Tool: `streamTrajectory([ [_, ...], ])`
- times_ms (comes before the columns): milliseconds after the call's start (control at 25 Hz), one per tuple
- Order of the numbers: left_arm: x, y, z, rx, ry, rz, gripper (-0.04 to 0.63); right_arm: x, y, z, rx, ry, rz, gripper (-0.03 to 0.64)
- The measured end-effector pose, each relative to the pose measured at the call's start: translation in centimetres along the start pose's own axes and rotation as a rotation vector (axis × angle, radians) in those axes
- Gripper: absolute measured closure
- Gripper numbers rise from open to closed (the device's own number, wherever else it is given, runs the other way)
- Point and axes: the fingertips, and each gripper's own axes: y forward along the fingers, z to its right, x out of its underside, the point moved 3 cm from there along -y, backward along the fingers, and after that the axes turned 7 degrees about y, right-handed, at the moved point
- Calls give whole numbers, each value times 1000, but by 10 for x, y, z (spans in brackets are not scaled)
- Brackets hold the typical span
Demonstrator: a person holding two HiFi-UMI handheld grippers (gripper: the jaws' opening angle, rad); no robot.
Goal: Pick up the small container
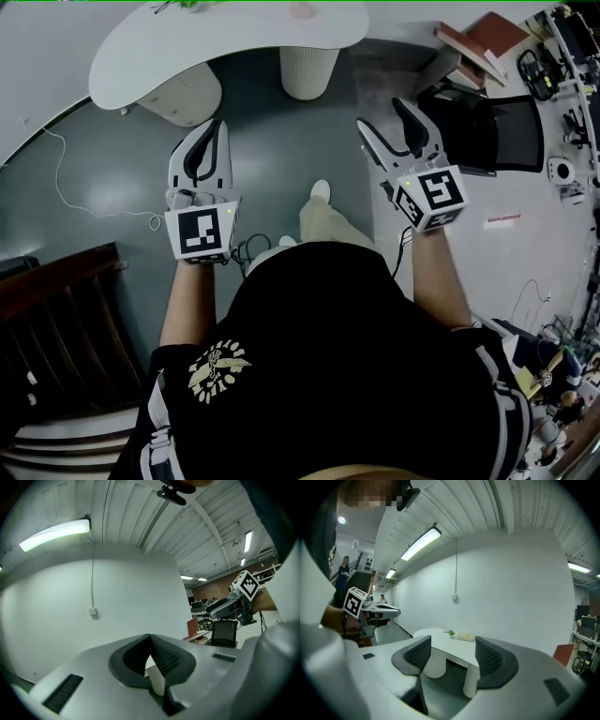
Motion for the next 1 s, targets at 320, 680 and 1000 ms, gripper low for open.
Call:
streamTrajectory([
  [320, -15, 64, -9, -24, -5, -24, 574, -25, 47, 47, -55, -6, 2, 333],
  [680, -43, 135, -7, -85, 23, 12, 574, -47, 93, 109, -128, -20, 14, 333],
  [1000, -30, 173, -4, -98, -3, -69, 574, -33, 122, 142, -201, -6, -53, 333],
])
